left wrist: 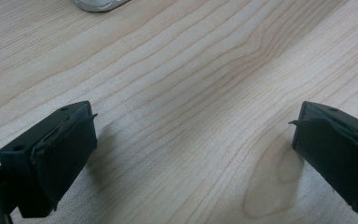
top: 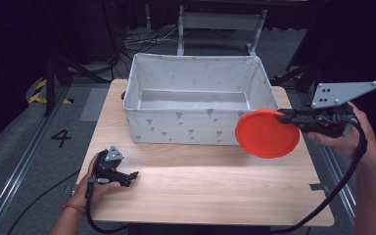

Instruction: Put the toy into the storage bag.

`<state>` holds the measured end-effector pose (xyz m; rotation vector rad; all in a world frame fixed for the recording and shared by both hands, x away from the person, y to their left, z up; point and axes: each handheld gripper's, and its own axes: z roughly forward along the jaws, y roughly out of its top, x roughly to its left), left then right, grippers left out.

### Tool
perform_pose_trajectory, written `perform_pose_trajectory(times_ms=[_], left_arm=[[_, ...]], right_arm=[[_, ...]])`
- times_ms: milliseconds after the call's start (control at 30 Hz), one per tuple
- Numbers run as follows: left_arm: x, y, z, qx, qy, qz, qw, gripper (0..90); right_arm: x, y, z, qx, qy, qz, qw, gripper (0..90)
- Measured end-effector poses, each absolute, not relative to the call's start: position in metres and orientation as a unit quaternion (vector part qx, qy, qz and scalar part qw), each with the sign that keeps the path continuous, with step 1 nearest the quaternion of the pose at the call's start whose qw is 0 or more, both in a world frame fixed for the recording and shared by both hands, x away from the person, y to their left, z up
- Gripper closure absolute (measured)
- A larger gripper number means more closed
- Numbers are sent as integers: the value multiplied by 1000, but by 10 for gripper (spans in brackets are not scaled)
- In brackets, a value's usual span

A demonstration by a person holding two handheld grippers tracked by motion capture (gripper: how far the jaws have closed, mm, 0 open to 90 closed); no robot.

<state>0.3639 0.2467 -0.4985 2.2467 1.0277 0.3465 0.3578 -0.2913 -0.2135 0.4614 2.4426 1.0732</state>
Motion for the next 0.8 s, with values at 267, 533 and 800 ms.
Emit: perform_pose_trajectory(times_ms=[267, 533, 800], left_arm=[[364, 247, -498, 854, 390, 133, 317, 1], [364, 247, -498, 854, 391, 134, 317, 1], [364, 247, -498, 854, 391, 133, 317, 1]], right_arm=[[373, -288, -187, 173, 875, 385, 238, 821], [392, -285, -166, 179, 864, 393, 259, 821], [429, -275, -159, 185, 863, 386, 270, 821]])
